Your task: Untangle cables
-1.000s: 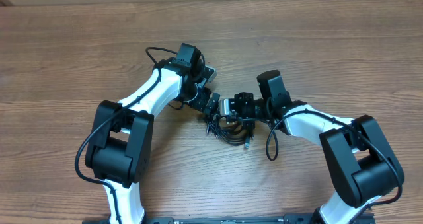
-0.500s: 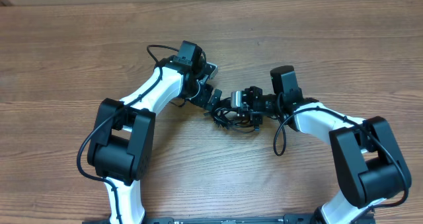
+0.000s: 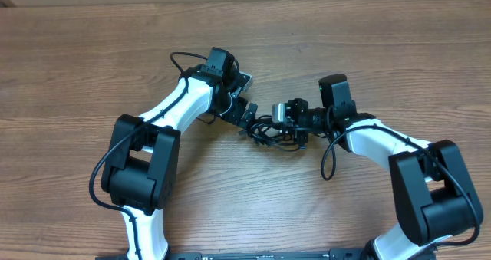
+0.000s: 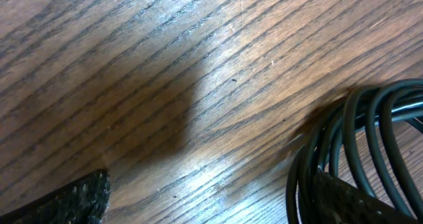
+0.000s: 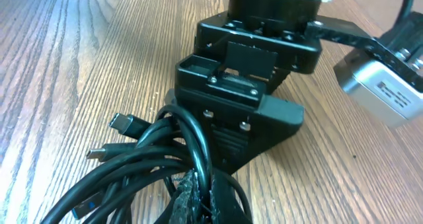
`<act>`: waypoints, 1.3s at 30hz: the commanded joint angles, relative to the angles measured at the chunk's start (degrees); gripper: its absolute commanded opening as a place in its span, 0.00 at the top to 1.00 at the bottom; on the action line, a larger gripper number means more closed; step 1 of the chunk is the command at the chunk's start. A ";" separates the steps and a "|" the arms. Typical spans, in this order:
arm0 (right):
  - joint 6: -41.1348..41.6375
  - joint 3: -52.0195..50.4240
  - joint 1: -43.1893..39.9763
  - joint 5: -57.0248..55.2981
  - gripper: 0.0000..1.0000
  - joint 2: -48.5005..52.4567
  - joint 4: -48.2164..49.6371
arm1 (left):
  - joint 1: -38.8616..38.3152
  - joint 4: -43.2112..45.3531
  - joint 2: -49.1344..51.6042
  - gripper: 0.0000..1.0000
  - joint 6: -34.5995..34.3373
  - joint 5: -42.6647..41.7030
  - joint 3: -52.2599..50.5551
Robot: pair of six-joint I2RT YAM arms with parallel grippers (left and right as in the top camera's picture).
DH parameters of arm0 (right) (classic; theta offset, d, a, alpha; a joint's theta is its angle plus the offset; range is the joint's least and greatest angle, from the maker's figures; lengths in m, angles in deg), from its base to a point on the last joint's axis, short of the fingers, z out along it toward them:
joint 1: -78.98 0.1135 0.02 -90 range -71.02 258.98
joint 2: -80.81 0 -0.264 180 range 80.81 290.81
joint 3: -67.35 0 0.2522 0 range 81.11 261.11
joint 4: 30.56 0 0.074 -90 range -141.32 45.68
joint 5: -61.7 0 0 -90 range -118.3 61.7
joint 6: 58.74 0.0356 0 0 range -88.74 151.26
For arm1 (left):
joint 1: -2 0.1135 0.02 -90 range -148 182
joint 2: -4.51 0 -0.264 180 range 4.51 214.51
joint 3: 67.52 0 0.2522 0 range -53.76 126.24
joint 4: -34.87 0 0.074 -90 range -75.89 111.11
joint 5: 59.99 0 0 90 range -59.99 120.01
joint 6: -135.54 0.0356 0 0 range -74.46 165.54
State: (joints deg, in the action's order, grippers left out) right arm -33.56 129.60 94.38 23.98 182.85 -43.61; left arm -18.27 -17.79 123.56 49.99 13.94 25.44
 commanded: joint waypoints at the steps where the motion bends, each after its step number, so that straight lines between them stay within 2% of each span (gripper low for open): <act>1: 0.48 1.36 -2.16 0.98 0.96 -2.45 0.04 | -0.37 -0.68 14.49 0.01 -0.61 2.14 -7.43; 19: 0.63 1.36 -3.91 -1.40 0.96 -2.51 -0.33 | -0.39 -0.07 14.49 0.00 -0.61 2.14 -7.45; 32: 16.94 1.36 -6.78 -15.87 0.96 -4.22 0.79 | -0.37 -0.04 14.49 0.00 -0.61 2.56 -7.45; 39: 19.65 1.36 -9.16 -16.11 0.96 -4.22 0.72 | -0.39 0.24 14.49 0.00 -0.61 2.54 -7.45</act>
State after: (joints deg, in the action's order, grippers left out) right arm -16.58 129.60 85.29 9.83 180.29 -43.21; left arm -18.27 -16.13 123.84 50.05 13.70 25.46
